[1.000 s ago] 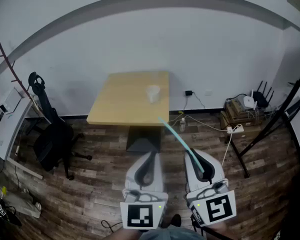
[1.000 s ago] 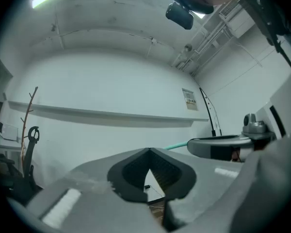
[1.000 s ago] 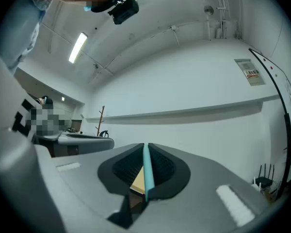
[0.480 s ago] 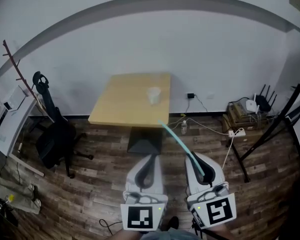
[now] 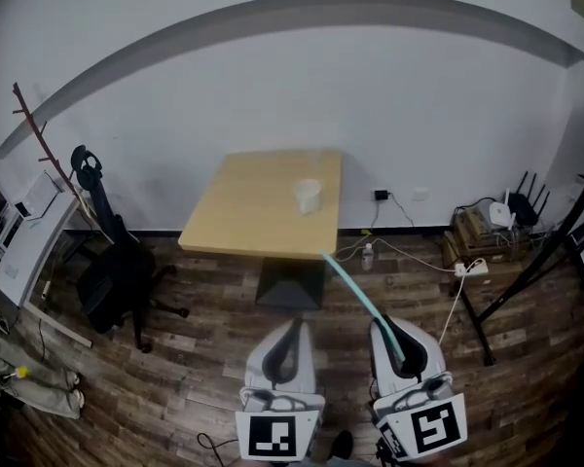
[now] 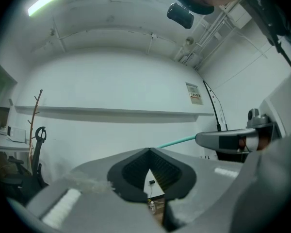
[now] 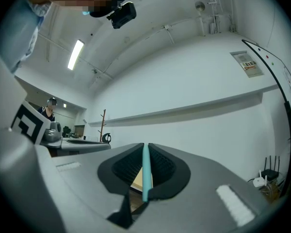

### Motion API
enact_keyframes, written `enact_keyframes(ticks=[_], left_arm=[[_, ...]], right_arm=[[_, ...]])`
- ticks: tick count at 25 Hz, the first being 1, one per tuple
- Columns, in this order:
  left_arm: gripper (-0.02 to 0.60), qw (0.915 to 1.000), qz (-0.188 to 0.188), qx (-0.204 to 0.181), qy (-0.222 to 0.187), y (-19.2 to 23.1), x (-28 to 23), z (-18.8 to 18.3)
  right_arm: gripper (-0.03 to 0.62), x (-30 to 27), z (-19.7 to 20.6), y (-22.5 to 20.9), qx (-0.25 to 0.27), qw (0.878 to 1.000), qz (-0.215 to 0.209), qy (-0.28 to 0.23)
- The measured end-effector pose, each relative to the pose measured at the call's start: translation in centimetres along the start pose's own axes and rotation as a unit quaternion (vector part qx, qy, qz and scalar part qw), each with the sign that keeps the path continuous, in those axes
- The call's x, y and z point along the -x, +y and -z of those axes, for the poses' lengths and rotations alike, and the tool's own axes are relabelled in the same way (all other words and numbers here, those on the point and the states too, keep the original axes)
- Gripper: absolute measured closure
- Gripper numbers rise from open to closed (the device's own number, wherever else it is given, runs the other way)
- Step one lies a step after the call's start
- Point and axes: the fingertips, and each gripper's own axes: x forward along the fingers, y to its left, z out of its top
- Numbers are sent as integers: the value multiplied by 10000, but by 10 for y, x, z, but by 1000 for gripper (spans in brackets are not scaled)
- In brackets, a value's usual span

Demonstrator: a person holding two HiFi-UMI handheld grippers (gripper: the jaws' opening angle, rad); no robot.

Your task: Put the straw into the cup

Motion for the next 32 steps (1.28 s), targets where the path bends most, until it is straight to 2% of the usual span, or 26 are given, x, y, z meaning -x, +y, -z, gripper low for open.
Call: enact_keyframes(ticks=[6, 15, 26, 32], left_arm=[[565, 10000, 18, 63, 19, 31, -35, 19], [565, 9998, 106, 178, 76, 89, -130, 42], [565, 9986, 307, 179, -397, 147, -208, 5], [565, 9978, 479, 260, -368, 155, -233, 13]], right_arm=[[560, -38, 21, -6, -34, 9999, 80, 86], [560, -143, 56, -31, -18, 9993, 100, 367], [560, -245, 24, -40, 321, 9994, 130, 7], [560, -264, 20, -48, 462, 9985, 276, -20]])
